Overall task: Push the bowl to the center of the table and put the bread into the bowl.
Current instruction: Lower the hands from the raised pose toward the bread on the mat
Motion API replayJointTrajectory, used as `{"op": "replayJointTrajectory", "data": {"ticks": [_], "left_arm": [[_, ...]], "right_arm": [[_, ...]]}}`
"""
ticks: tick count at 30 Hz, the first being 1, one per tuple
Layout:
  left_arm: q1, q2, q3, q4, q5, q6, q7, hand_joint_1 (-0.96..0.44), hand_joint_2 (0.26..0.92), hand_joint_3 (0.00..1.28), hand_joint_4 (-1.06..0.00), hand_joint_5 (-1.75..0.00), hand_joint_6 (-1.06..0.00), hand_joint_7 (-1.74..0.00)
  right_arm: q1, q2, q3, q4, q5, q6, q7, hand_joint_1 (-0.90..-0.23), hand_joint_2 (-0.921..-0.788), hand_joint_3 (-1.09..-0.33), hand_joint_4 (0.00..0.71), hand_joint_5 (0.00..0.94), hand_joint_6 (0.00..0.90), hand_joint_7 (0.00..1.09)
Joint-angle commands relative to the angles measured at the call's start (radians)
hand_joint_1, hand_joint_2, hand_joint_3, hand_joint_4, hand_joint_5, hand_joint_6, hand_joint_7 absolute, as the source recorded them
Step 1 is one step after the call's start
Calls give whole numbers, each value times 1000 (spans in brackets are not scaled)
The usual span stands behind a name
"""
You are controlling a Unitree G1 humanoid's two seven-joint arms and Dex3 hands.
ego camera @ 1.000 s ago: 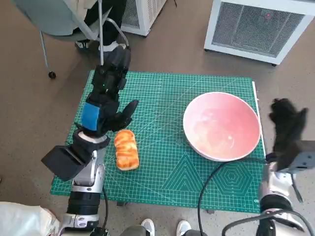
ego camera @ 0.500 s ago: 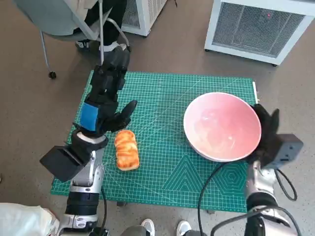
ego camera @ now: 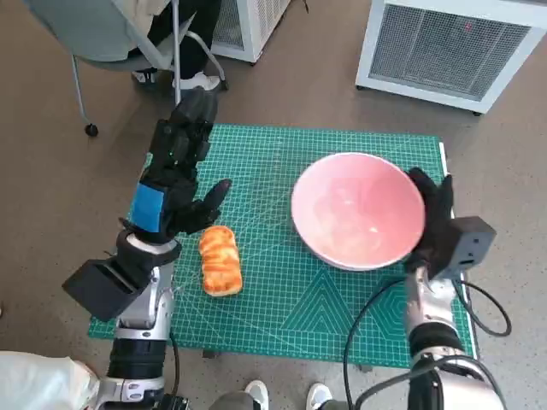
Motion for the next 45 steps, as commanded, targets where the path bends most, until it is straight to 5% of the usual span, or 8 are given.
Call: {"op": "replayJointTrajectory", "data": {"ticks": [1, 17, 25, 33, 41, 45], "left_arm": [[15, 11, 9, -22, -4, 2, 7, -435, 921, 413, -123, -7, -3, -436], [37, 20, 11, -35, 37, -5, 37, -429, 921, 416, -129, -7, -1, -444], [72, 103, 5, -44, 138, -35, 27, -413, 921, 403, -176, -26, -31, -465], [70, 379, 2, -67, 316, -44, -83, -365, 921, 275, -355, -76, -189, -528], [52, 571, -52, -74, 321, -30, -254, -225, 888, 54, -496, -23, -424, -388], [25, 641, -88, -52, 351, -62, -312, -128, 837, 13, -521, -7, -515, -280]], "right_arm": [[-21, 34, 1, 14, -1, 33, -18, -496, -921, -829, 296, 9, 223, 283], [-77, 71, 52, 23, -49, 99, -72, -530, -921, -834, 316, 11, 179, 386], [-94, 27, 53, 7, -53, 77, -74, -502, -921, -867, 302, 2, 142, 403], [-107, -29, 32, -26, -32, -44, -16, -536, -921, -830, 308, 4, 158, 420], [-98, -75, 50, -103, -21, -257, 106, -575, -921, -814, 309, 3, 159, 402], [-86, -71, 47, -171, 35, -353, 220, -580, -921, -812, 310, 2, 171, 392]]}}
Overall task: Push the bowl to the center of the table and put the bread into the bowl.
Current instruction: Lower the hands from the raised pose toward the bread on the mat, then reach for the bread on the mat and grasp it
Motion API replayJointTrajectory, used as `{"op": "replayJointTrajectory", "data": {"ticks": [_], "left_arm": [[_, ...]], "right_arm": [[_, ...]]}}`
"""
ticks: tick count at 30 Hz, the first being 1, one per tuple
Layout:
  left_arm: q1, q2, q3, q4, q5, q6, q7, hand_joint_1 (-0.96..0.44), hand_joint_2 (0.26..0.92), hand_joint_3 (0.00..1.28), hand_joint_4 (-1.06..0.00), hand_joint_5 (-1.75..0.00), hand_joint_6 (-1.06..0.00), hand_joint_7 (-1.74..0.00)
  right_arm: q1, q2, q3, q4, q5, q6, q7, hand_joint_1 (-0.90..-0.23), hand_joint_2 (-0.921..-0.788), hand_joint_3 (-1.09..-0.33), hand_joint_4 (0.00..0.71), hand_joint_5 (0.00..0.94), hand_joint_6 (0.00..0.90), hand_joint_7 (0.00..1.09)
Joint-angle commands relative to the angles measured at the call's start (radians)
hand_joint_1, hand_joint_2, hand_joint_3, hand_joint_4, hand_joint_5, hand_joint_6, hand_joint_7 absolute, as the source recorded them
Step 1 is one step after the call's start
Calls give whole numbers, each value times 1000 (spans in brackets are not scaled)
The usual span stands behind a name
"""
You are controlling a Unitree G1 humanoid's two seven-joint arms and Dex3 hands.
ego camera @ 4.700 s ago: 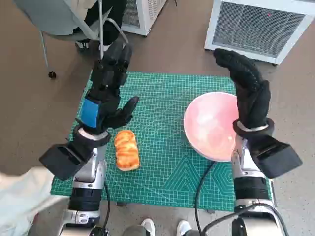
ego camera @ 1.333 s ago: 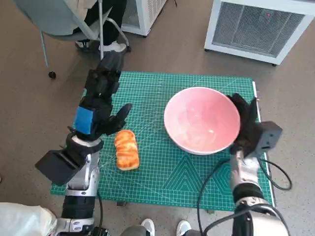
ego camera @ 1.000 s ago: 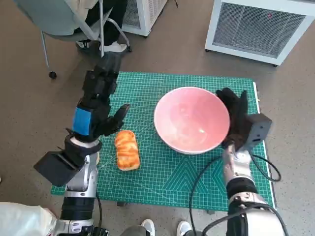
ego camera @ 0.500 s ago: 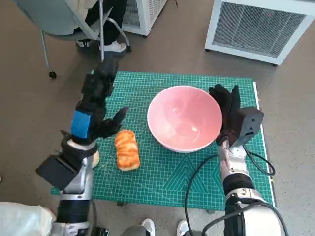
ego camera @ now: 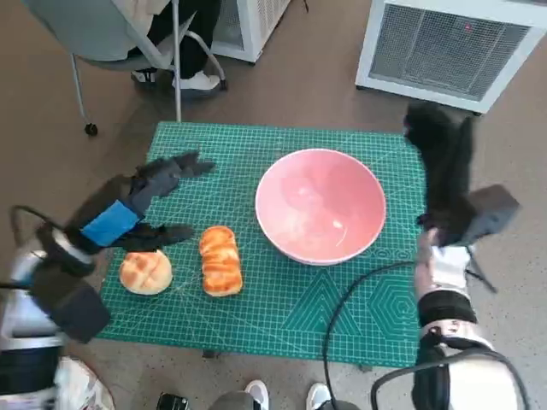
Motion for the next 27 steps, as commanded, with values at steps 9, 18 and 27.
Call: {"op": "replayJointTrajectory", "data": {"ticks": [9, 18, 27], "left_arm": [[-123, 109, -145, 110, 144, -152, -94, -60, 745, 0, -511, 0, -622, -102], [-218, 114, -251, 235, 294, -293, -69, -132, 729, 2, -463, 0, -608, -43], [-290, 95, -325, 361, 385, -388, -23, -142, 746, 8, -399, 0, -542, -3]], "right_arm": [[57, 17, 9, -175, 171, -154, 300, -585, -921, -796, 321, 6, 185, 374], [93, 22, 26, -243, 182, -161, 304, -598, -921, -784, 332, 9, 188, 365], [126, 25, 47, -281, 167, -167, 282, -614, -921, -775, 337, 8, 195, 359]]}}
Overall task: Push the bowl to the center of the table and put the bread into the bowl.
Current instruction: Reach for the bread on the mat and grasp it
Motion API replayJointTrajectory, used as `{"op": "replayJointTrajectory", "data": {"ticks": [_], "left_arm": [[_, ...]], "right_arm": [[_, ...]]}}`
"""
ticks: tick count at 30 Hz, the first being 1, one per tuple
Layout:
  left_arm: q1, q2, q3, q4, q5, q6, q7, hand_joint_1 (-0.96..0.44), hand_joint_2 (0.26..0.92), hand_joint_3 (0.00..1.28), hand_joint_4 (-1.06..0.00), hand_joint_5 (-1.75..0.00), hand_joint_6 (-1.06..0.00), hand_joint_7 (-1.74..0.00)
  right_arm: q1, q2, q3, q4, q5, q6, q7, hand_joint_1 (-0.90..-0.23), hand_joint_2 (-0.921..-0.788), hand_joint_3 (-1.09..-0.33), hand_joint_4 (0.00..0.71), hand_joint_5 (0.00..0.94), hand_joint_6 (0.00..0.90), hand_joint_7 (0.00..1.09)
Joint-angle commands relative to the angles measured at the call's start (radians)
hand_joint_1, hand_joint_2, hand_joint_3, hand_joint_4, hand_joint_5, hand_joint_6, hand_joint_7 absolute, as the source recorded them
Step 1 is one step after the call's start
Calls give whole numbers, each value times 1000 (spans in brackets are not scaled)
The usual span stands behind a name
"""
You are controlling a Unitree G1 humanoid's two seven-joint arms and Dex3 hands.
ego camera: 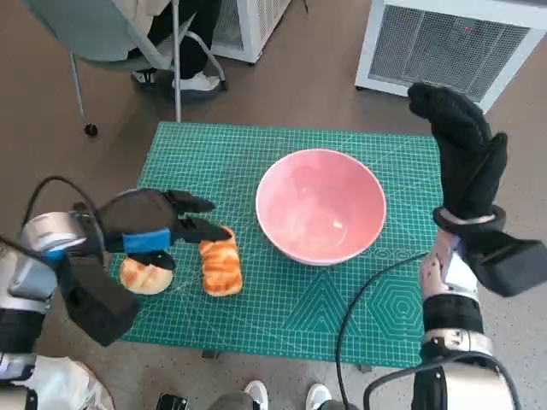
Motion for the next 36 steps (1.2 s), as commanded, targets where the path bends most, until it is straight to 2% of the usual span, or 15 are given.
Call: {"op": "replayJointTrajectory", "data": {"ticks": [1, 10, 23, 31, 36], "left_arm": [[-44, -4, -34, 64, 42, -43, 34, -137, 749, 9, -391, 0, -531, -2], [-84, -54, -87, 178, 65, -87, 86, -72, 770, 13, -335, 0, -469, 0], [-137, -129, -177, 341, 174, -138, 201, -56, 787, 13, -326, -1, -466, -3], [-151, -171, -229, 416, 230, -168, 275, -65, 802, 15, -347, -8, -474, -5], [-153, -195, -267, 455, 274, -192, 338, -65, 823, 21, -416, -25, -520, -22]], "right_arm": [[35, 5, 12, -11, -16, -2, -15, -612, -921, -777, 338, 8, 196, 358], [50, 4, 26, -17, -32, -15, -31, -597, -921, -796, 341, 6, 202, 352], [62, 2, 36, -11, -48, -22, -47, -593, -921, -801, 341, 4, 203, 344], [72, 4, 50, -18, -51, -21, -55, -590, -921, -802, 341, 3, 201, 338], [79, 4, 56, -22, -54, -21, -58, -587, -921, -803, 340, 2, 201, 335]]}}
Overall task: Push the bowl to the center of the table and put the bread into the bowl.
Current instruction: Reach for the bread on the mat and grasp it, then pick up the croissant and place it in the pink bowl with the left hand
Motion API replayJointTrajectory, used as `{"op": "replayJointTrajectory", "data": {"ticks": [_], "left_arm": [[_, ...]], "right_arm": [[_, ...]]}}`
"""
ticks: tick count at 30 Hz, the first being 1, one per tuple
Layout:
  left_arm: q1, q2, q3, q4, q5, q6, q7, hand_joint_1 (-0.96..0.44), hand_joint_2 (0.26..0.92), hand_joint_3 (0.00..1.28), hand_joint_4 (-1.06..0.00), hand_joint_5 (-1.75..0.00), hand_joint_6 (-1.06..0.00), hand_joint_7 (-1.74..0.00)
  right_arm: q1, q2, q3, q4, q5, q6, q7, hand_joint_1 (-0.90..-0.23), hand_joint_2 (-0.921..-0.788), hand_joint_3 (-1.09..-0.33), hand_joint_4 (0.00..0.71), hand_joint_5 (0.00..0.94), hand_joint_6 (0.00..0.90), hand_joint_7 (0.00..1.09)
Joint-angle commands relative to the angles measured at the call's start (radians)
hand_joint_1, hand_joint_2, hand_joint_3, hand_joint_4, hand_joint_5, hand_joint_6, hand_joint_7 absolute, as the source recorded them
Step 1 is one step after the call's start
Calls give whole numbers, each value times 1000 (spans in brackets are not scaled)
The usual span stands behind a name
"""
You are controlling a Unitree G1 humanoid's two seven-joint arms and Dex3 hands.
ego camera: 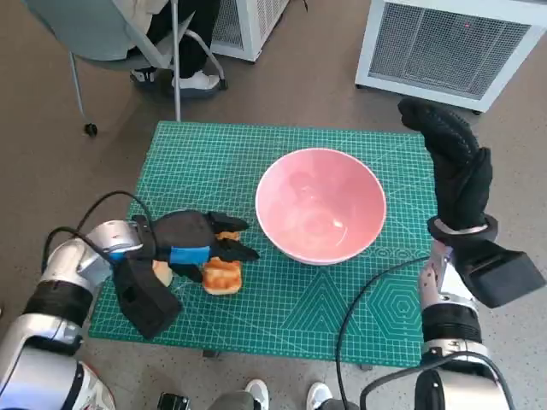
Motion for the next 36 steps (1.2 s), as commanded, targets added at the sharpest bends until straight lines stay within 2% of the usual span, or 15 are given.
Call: {"op": "replayJointTrajectory", "data": {"ticks": [1, 4, 6, 7, 8, 9, 10, 11, 13, 14, 18, 26, 30, 36], "left_arm": [[-5, -26, -48, 47, 58, -29, 59, -63, 827, 21, -426, -23, -529, -23], [-14, -34, -71, 75, 85, -34, 96, -50, 859, 27, -547, -35, -636, -49], [-23, -34, -86, 90, 105, -35, 120, -39, 890, 33, -688, -36, -752, -62], [-29, -33, -93, 100, 114, -35, 130, -36, 896, 35, -719, -37, -777, -65], [-34, -32, -98, 108, 120, -35, 139, -152, 905, 71, -819, -57, -719, -505], [-40, -29, -103, 116, 123, -33, 143, -225, 911, 104, -884, -67, -670, -799], [-45, -28, -107, 122, 126, -31, 148, -180, 913, 94, -848, -266, -666, -882], [-50, -24, -110, 127, 126, -28, 149, -116, 916, 91, -783, -566, -647, -1015], [-59, -17, -109, 134, 115, -22, 137, -60, 918, 79, -730, -838, -648, -1100], [-63, -13, -107, 137, 107, -19, 127, -38, 919, 71, -707, -973, -659, -1093], [-76, 12, -82, 117, 42, -12, 54, -9, 920, 65, -654, -1220, -694, -1025], [-70, 81, 18, -20, -196, 27, -149, -1, 920, 82, -627, -1274, -670, -1067], [-59, 105, 72, -87, -318, 41, -208, 0, 920, 65, -638, -1241, -692, -1068], [-48, 125, 158, -231, -491, 122, -277, 1, 916, 27, -679, -1198, -754, -1005]], "right_arm": [[35, 3, 11, -4, -18, 2, -8, -587, -921, -803, 340, 2, 201, 335], [39, 0, 12, -4, -17, 2, -8, -586, -921, -803, 339, 1, 201, 334], [43, -2, 13, -6, -16, 2, -8, -584, -921, -804, 339, 1, 202, 333], [45, -3, 13, -8, -16, 2, -9, -583, -921, -804, 339, 1, 202, 332], [46, -4, 14, -9, -16, 2, -9, -580, -921, -805, 339, 1, 201, 332], [48, -6, 13, -11, -15, 3, -9, -578, -921, -806, 339, 1, 201, 331], [49, -6, 14, -13, -14, 4, -9, -577, -921, -806, 339, 1, 201, 331], [50, -7, 13, -13, -13, 4, -9, -576, -921, -807, 340, 1, 201, 331], [52, -8, 13, -15, -13, 4, -10, -577, -921, -807, 340, 1, 201, 330], [53, -8, 13, -17, -14, 4, -11, -577, -921, -807, 340, 1, 202, 329], [56, -6, 13, -21, -17, 2, -16, -577, -921, -806, 340, 1, 203, 328], [59, -5, 16, -13, -35, -7, -40, -568, -921, -808, 340, 1, 203, 325], [61, -5, 15, -13, -42, -5, -50, -566, -921, -808, 340, 1, 204, 324], [67, -5, 14, -22, -44, -1, -59, -565, -921, -807, 340, 1, 206, 321]]}}
